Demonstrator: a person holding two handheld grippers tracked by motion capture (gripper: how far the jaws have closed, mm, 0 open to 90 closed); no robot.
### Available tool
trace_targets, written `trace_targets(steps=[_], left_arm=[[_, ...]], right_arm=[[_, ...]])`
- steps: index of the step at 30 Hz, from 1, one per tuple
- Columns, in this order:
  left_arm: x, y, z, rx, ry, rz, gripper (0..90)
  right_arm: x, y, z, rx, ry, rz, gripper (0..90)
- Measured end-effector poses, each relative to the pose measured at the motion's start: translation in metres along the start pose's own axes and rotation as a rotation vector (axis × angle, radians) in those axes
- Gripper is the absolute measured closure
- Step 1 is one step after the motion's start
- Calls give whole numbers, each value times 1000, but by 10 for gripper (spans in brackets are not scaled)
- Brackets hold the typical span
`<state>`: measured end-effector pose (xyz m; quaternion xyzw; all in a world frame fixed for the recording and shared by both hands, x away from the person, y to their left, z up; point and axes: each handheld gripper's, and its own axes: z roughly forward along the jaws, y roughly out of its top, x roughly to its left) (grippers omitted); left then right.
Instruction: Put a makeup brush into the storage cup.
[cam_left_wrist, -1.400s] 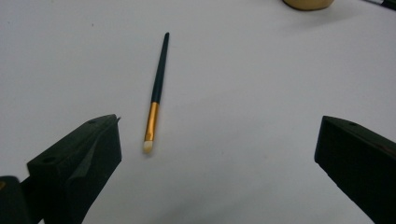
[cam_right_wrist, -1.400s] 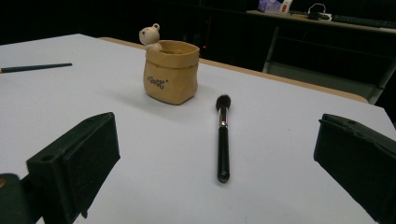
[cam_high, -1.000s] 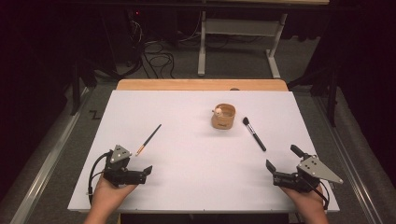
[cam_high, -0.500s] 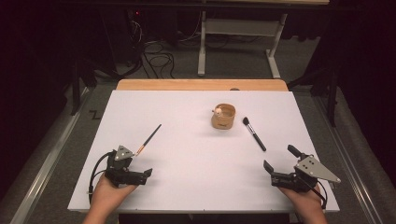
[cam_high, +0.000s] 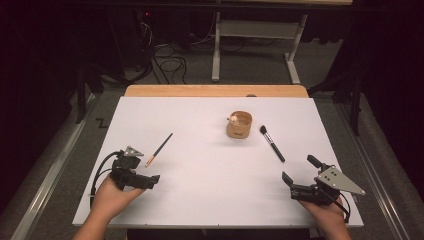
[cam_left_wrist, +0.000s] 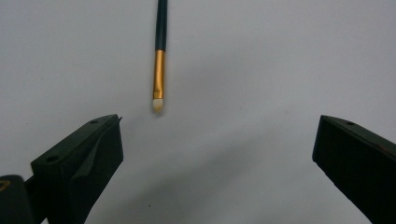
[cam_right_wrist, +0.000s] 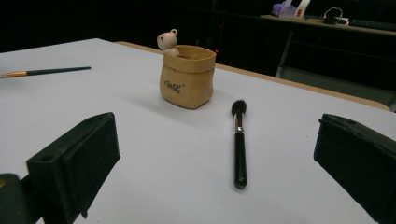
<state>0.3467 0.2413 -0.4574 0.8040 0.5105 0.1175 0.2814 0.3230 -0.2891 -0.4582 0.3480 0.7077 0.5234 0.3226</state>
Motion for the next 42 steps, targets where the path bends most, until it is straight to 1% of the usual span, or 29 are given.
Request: trace_targets(steps=[2,3,5,6,8,9,10,12,13,16,18,19,21,23,24,27,31,32,34,35,36,38,41,42], left_arm=[[0,3,-1,9,-9,-2,30],[0,6,-1,22,-19,0,39],[0,8,-1,38,-20,4,40],[0,8,-1,38,-20,4,41],[2,13,-2,61,-19,15,43],[2,13,-2,61,-19,15,47],[2,15,-3,73,-17,28,52],[2,17,-4,84,-19,37,55],[2,20,-4,97,-11,52,61],[3,23,-5,104,-8,62,78],[3,24,-4,106,-11,61,86],[5,26,-4,120,-18,61,89],[5,27,-3,128,-19,65,92],[7,30,-2,142,-35,64,107],[8,32,-3,148,-32,68,109],[10,37,-4,154,-44,67,113],[9,41,-4,164,-40,70,113],[8,45,-6,171,-38,81,113],[7,47,-7,172,-37,87,113],[6,49,-8,169,-32,92,112],[4,54,-11,166,-27,106,112],[3,58,-13,163,-22,116,112],[4,63,-15,163,-26,119,114],[4,64,-15,159,-30,114,114]], right_arm=[[1,0,-1,-1,-3,-2,7],[1,1,-1,-2,-4,-4,7],[1,1,-1,-4,-2,-2,7],[1,1,-1,-4,-2,-2,7],[2,1,-1,0,0,-1,7],[2,1,-1,0,0,-1,7],[2,1,-1,4,-1,1,7],[2,1,-1,2,-1,-1,7],[2,1,-1,-1,2,1,7],[2,1,-1,0,2,3,7],[2,1,-1,0,2,7,7],[2,1,-1,0,3,7,7],[2,1,-1,-2,2,5,7],[2,1,-1,-7,4,6,7],[2,1,-2,-9,3,5,7],[1,1,-2,-7,-2,6,7],[2,1,-2,-10,1,6,7],[2,1,-2,-9,0,6,7],[2,1,-2,-11,2,9,7],[2,1,-2,-12,2,10,7],[1,2,-2,-13,1,7,7],[1,2,-2,-15,2,9,7],[1,2,-3,-13,-1,13,7],[1,2,-3,-13,-1,13,7]])
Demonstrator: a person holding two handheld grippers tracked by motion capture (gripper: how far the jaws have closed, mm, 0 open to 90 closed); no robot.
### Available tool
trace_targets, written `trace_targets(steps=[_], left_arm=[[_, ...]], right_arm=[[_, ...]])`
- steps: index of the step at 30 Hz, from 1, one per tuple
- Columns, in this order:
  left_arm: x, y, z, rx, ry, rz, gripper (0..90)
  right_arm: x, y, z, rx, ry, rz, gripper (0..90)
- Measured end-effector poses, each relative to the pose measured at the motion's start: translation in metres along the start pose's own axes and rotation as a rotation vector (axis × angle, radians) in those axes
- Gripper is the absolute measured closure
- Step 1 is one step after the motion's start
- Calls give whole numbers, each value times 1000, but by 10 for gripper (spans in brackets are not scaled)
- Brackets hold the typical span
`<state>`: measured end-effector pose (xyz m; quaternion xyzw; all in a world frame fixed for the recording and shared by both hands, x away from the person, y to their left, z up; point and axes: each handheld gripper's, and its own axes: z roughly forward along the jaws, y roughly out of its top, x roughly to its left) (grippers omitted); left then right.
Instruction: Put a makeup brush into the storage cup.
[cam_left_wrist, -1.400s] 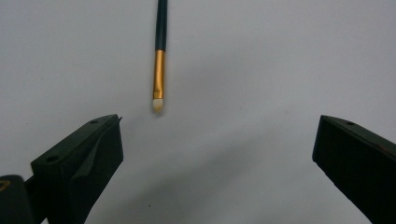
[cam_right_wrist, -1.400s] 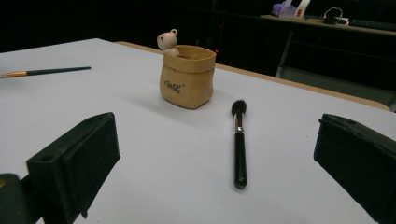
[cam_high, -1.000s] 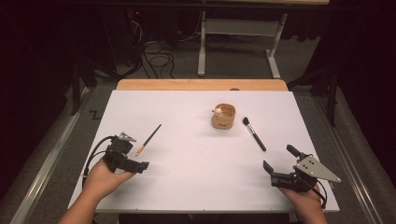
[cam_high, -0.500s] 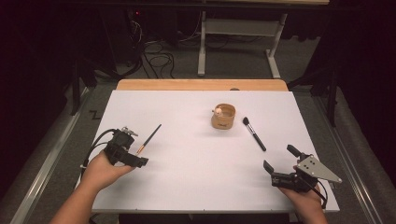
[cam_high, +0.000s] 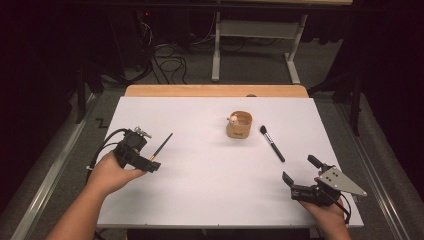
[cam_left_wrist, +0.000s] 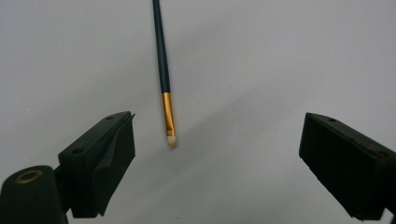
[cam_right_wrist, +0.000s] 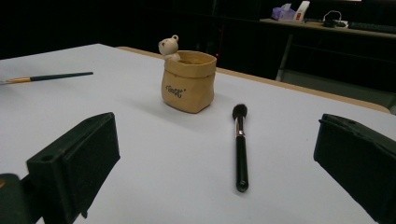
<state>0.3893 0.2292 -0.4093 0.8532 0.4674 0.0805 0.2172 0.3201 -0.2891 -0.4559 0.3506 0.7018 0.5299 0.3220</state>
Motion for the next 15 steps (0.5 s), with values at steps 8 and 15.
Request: trace_targets(steps=[8,15], left_arm=[[9,10,12,2,1,-12,113],[11,17,24,9,-10,-22,112]], right_arm=[[0,0,0,1,1,1,7],[0,0,0,0,1,4,7]])
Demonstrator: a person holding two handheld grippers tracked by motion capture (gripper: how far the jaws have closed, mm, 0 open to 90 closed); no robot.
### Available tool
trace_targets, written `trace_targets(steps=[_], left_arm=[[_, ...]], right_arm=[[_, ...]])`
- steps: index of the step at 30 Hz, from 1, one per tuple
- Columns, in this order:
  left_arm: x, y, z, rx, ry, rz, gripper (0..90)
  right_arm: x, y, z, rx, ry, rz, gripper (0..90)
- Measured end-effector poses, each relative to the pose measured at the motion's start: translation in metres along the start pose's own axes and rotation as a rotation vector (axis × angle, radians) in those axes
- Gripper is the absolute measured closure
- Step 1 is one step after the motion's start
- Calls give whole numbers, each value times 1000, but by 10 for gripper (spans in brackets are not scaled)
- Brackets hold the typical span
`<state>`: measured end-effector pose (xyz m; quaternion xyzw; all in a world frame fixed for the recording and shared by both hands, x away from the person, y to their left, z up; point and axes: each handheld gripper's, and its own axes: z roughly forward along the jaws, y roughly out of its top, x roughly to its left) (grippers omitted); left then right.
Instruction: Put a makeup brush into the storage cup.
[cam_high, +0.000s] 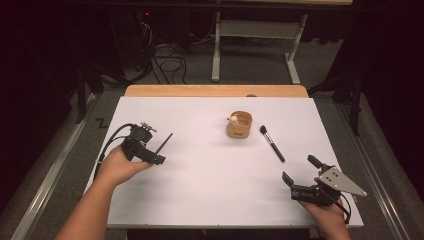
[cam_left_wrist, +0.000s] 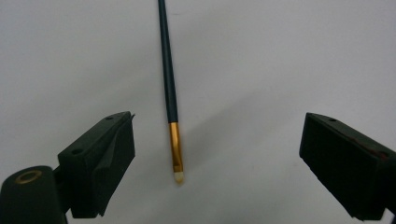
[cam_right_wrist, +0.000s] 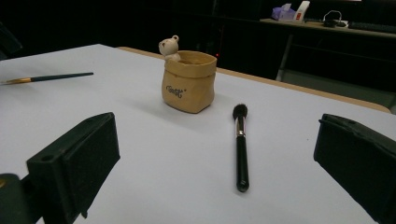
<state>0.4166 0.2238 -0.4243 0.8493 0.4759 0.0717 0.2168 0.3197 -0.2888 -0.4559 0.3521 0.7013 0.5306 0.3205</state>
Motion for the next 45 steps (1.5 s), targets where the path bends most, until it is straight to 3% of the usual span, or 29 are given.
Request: trace_targets(steps=[17,27,35,38,41,45], left_arm=[[10,6,18,0,5,-30,115],[15,11,20,-10,8,-52,122],[16,20,11,-14,22,-53,140],[19,21,14,-21,17,-82,177],[24,22,18,0,15,-85,204],[29,22,22,-11,12,-103,315]], right_arm=[[-2,0,-1,-5,-5,3,7],[-2,0,0,0,-4,3,7],[-1,0,0,-1,0,7,8],[-2,0,0,-5,1,4,7],[-1,0,0,-7,0,4,7],[-1,0,0,-5,1,0,11]])
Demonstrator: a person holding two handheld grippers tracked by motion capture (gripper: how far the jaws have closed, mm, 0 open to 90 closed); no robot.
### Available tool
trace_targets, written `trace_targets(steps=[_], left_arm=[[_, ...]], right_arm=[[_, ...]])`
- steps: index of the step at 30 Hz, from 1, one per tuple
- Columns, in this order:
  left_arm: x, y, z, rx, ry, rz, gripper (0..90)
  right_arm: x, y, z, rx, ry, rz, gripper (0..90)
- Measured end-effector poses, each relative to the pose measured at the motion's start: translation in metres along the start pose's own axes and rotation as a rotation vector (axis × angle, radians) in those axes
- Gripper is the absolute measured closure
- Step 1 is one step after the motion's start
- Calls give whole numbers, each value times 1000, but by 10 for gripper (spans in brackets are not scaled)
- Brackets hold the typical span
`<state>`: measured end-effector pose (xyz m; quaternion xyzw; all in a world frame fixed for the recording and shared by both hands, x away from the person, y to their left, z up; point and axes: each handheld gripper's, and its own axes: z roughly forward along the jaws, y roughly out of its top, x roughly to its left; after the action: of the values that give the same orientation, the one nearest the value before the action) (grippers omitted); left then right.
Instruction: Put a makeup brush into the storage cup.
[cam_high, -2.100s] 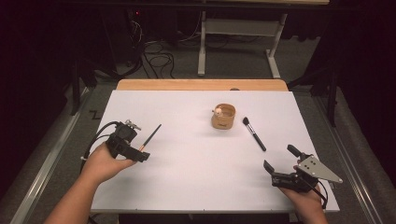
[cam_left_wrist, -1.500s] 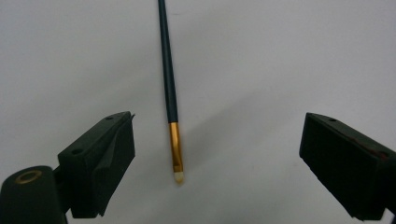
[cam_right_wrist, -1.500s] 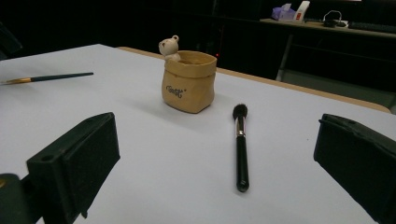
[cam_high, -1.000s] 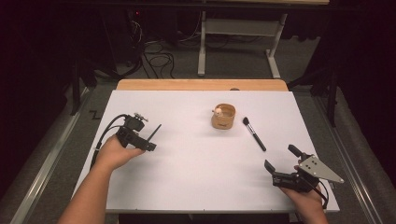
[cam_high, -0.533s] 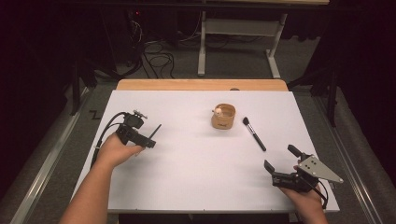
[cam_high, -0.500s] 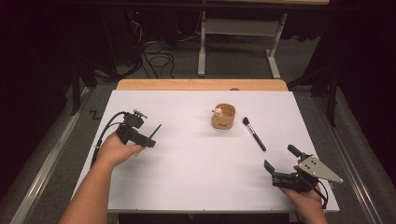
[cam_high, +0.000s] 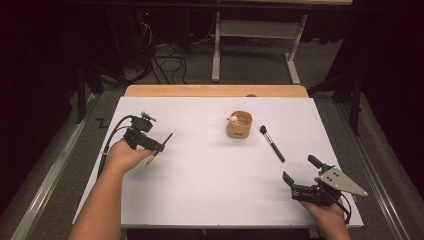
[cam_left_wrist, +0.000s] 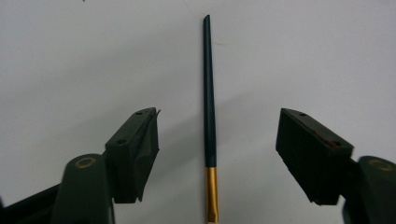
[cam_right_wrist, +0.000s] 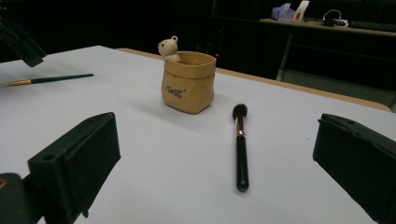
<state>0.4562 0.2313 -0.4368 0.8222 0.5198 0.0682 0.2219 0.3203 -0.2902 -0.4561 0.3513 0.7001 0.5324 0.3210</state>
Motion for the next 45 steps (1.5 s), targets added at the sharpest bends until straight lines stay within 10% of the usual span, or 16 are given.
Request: trace_targets(steps=[27,45], left_arm=[[-3,-1,14,107,7,28,678],[-4,-2,21,145,30,55,730]], right_arm=[[1,0,-1,-2,-3,1,17],[1,-1,-1,-3,-2,5,17]])
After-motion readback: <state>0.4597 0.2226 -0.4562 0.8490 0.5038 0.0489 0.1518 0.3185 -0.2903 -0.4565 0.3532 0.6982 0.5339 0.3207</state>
